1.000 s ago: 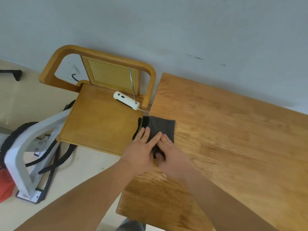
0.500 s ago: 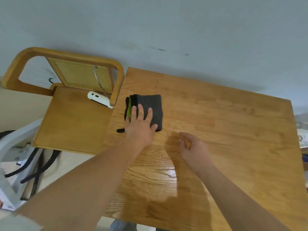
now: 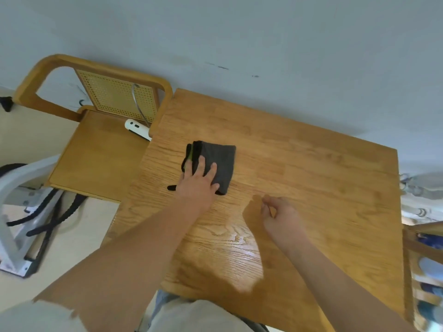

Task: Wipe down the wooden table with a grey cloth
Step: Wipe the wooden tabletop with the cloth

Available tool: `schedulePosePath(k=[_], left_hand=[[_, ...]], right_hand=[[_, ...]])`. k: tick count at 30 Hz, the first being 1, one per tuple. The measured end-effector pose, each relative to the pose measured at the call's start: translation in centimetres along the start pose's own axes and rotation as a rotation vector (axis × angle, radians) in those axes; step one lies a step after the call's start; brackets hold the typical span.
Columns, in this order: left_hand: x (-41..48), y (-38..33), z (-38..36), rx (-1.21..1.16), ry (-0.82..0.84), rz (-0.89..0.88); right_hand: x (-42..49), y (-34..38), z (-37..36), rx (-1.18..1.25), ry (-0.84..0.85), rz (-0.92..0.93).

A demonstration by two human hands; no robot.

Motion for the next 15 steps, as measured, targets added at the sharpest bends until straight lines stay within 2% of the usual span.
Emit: schedulePosePath(k=[3, 7, 10, 12, 15], left_hand=[[-4.0, -3.6, -2.5, -0.028, -0.008, -0.033], [-11.3, -8.8, -7.2, 0.154, -0.028, -0.361], [-13.5, -7.6, -8.6, 0.242, -0.035, -0.53], [-12.6, -4.6, -7.7, 0.276, -0.032, -0.492], [-11.2, 0.3, -6.5, 0.148, 0.001, -0.258]], right_hand=[[-0.9, -0.5, 0.3, -0.061, -0.007, -0.004], [-2.3, -1.0, -0.1, -0.127, 0.004, 0.011], [-3.3, -1.1, -0.9, -0.134, 0.015, 0.025], [-4.1, -0.8, -1.8, -0.131, 0.014, 0.036], [-5.4, 0.2, -4.3, -0.085, 0.015, 0.023]])
Point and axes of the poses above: each hand's wrist, its own x-axis towards the middle knuckle, its own z-axis out of the back of the hand, y = z × x, the point moved 7 cm from there along x, towards the middle knuckle, and after that the axes turned 13 degrees about x, right-handed, at the moved point
